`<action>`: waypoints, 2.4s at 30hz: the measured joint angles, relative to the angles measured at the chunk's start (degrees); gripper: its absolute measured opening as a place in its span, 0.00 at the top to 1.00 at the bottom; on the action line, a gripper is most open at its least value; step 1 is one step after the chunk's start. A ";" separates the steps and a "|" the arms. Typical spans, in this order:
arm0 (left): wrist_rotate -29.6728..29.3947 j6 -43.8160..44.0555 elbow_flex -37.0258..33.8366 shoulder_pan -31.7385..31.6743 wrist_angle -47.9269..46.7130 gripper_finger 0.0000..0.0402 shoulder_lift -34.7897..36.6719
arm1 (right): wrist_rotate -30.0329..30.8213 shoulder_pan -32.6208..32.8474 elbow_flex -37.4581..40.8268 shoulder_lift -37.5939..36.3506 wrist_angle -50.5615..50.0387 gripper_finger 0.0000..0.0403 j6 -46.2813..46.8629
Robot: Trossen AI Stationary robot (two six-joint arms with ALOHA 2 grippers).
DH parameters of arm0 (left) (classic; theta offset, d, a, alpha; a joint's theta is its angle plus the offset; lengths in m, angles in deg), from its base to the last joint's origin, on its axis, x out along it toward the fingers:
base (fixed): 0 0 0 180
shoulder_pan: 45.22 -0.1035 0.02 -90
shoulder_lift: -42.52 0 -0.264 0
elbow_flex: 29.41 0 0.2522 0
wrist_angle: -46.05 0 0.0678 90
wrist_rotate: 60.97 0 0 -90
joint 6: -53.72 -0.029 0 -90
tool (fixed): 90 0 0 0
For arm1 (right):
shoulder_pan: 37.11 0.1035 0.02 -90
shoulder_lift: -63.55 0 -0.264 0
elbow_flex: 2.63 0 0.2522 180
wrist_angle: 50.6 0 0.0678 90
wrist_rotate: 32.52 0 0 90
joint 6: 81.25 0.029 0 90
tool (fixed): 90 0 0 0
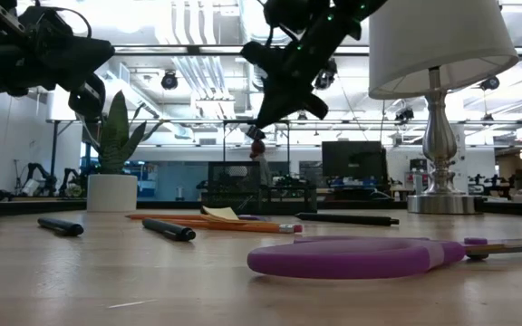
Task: Pick and place office supplies into organizer
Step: Put the black binder clip into the black desk organizer, then put the blue eraser into the black desk organizer
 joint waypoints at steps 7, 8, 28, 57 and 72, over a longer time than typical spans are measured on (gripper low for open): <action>0.01 0.00 -0.01 0.00 0.02 0.95 0.00 | -1.10 -2.59 -4.35 5.84 0.29 0.98 4.23; 0.01 0.00 -0.01 -0.02 -0.01 0.95 0.02 | -1.09 -2.78 -5.03 7.06 0.27 0.98 5.00; 0.01 -0.02 0.00 0.01 -0.02 0.95 0.00 | 5.38 -3.90 -16.23 19.64 -1.44 0.98 11.98; 0.00 0.01 -0.02 -0.01 0.00 0.95 0.00 | -1.80 2.00 -14.81 19.29 -7.61 0.58 -5.02; 0.01 -0.02 -0.01 0.01 -0.01 0.95 0.00 | -0.41 11.07 -10.37 19.29 -16.10 0.64 -14.06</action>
